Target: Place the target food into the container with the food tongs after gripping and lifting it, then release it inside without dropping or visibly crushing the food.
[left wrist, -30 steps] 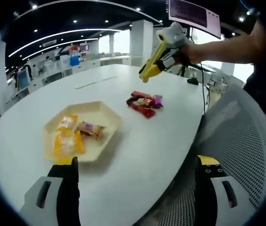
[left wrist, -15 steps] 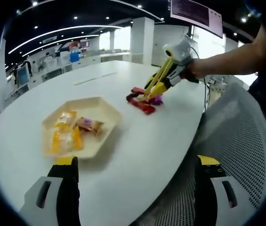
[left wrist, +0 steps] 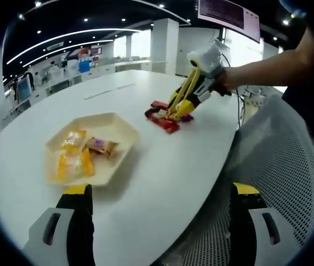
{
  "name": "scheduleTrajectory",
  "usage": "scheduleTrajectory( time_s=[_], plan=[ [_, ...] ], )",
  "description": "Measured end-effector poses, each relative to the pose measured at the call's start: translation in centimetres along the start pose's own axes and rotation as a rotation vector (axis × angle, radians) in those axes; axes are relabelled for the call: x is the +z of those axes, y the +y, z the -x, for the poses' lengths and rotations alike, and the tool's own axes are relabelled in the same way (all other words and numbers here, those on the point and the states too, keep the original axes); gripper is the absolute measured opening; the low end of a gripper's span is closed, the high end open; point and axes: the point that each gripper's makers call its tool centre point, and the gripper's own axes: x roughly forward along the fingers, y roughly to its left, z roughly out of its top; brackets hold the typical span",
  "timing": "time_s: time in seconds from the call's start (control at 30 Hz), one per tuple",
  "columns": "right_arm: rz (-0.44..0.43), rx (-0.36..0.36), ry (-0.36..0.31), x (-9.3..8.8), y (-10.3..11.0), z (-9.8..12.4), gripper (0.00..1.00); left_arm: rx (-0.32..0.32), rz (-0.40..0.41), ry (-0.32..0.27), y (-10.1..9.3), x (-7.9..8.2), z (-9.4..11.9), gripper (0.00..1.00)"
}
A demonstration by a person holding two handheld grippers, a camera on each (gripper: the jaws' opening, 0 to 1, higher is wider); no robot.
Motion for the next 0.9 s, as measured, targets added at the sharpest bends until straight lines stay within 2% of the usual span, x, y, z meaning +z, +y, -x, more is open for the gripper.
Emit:
scheduleTrajectory(
  time_s=[0.1, 0.17, 0.23, 0.27, 0.3, 0.5, 0.7, 0.9],
  plan=[
    [-0.014, 0.013, -0.007, 0.4, 0.6, 0.0, 0.24, 0.001, 0.001, -0.001, 0.0, 0.0, 0.0, 0.99],
    [0.006, 0.047, 0.042, -0.3, 1.3, -0.1, 0.23, 0.003, 0.001, -0.003, 0.1, 0.0, 0.0, 0.99],
    [0.043, 0.03, 0.095, -1.2, 1.4, -0.3, 0.23, 0.006, 0.004, -0.005, 0.1, 0.1, 0.1, 0.99],
    [0.011, 0.036, 0.042, -0.3, 1.5, -0.4, 0.23, 0.006, 0.004, -0.004, 0.1, 0.1, 0.1, 0.99],
    [-0.044, 0.032, 0.056, -0.6, 1.3, -0.3, 0.22, 0.007, 0.003, -0.004, 0.1, 0.1, 0.0, 0.99],
    [-0.057, 0.015, 0.065, -0.4, 0.8, -0.1, 0.19, 0.014, 0.004, -0.005, 0.2, 0.1, 0.1, 0.99],
    [-0.1, 0.01, 0.036, 1.1, -0.3, 1.0, 0.2, 0.019, 0.001, 0.004, 0.3, 0.0, 0.0, 0.99],
    [-0.134, -0.013, 0.011, 2.7, -2.0, 2.2, 0.2, 0.025, 0.026, -0.026, 0.5, 0.4, 0.2, 0.99]
  ],
)
